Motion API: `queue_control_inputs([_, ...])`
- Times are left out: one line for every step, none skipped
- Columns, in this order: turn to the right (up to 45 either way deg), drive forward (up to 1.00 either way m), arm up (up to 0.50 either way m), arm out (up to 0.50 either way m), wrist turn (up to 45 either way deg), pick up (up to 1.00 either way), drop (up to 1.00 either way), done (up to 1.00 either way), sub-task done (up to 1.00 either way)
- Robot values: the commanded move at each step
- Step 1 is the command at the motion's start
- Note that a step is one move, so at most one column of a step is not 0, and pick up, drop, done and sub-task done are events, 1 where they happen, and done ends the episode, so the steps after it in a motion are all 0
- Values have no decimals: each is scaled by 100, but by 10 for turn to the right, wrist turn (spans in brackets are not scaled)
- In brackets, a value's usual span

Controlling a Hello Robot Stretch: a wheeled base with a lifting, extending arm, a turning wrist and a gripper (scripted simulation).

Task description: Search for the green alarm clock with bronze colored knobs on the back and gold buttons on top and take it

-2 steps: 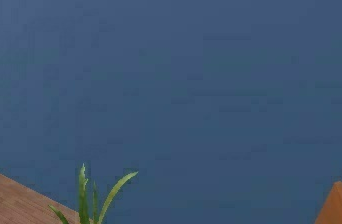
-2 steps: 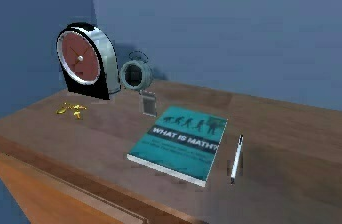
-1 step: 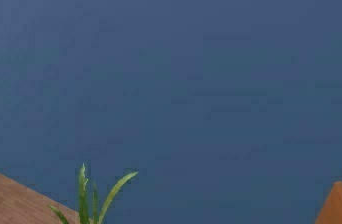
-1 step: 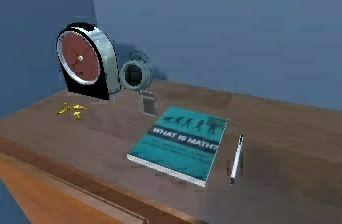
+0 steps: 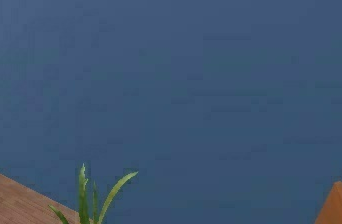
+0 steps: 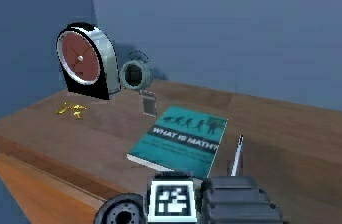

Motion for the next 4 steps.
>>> queue_control_inputs([0,0,0,44,0,0,0,0,0])
queue_control_inputs([0,0,0,0,450,0,0,0,0])
queue_control_inputs([0,0,0,0,450,0,0,0,0])
queue_control_inputs([0,0,0,0,450,0,0,0,0])
